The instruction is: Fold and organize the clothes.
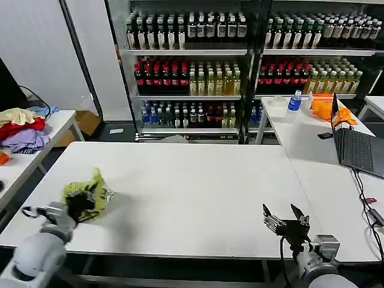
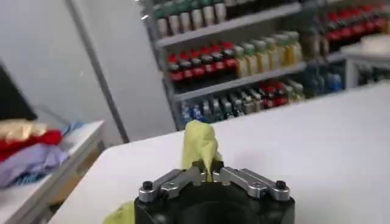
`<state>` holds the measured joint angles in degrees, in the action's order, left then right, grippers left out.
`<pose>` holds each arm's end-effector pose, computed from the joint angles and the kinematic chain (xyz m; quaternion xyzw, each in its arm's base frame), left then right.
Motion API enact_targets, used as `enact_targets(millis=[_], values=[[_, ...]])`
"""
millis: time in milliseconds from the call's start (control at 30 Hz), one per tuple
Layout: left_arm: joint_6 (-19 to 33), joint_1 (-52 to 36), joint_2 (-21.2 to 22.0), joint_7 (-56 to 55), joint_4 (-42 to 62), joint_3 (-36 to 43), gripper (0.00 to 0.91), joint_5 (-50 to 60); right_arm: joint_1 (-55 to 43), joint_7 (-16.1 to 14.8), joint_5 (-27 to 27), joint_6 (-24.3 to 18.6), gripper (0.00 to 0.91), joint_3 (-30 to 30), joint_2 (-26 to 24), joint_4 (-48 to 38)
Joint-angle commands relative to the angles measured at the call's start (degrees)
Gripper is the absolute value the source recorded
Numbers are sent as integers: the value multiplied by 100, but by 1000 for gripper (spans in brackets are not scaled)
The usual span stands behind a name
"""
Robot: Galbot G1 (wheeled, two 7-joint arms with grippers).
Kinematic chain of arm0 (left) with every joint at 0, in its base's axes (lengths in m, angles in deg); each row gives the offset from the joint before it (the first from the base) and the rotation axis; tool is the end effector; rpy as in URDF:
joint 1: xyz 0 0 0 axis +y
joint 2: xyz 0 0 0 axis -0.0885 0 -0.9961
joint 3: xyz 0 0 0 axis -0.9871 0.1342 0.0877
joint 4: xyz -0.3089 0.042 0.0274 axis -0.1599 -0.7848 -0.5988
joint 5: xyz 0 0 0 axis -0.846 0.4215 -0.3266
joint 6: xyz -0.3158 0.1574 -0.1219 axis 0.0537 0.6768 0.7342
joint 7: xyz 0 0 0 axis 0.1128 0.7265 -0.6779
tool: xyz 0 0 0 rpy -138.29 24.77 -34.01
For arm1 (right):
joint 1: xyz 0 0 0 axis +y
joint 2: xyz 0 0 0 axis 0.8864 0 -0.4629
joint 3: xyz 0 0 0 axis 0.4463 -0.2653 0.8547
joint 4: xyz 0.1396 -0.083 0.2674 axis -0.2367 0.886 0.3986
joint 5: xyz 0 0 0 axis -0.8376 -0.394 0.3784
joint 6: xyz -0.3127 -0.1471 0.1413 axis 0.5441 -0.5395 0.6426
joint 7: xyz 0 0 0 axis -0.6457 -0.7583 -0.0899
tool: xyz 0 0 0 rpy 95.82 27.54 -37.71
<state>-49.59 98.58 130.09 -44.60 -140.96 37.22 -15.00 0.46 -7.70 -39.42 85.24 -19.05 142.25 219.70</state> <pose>0.3081 0.1238 -0.2115 -0.0268 -0.9743 -0.1521 0.1640 0.2189 -0.0409 -0.1700 0.0082 -0.9852 -0.0239 0.1694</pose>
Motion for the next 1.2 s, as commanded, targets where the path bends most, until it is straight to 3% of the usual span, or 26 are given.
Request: enact_targets(millis=[33,233,667,1133,1200], values=[[215,-180,522,-134,-579,1427,20,2247,99,-16,-152,-17,907,36,58,-39],[-27,-557,800,-150,-153,2167,20,2222,140,-21,-248,-20,907,19,130,-25],[-514,-1931,2275,-832,863,3423,30,680,96,-24,-308,-10,907,11,151,-61],[-381,-2859,3218,-1025,1885,4275,40,217,4,-59,-220,-17,907,188,36,-96],[-258,-2955,3397,-1024,2052,4311,605,248,-27,-67,-237,-28,907,194,28,-104]])
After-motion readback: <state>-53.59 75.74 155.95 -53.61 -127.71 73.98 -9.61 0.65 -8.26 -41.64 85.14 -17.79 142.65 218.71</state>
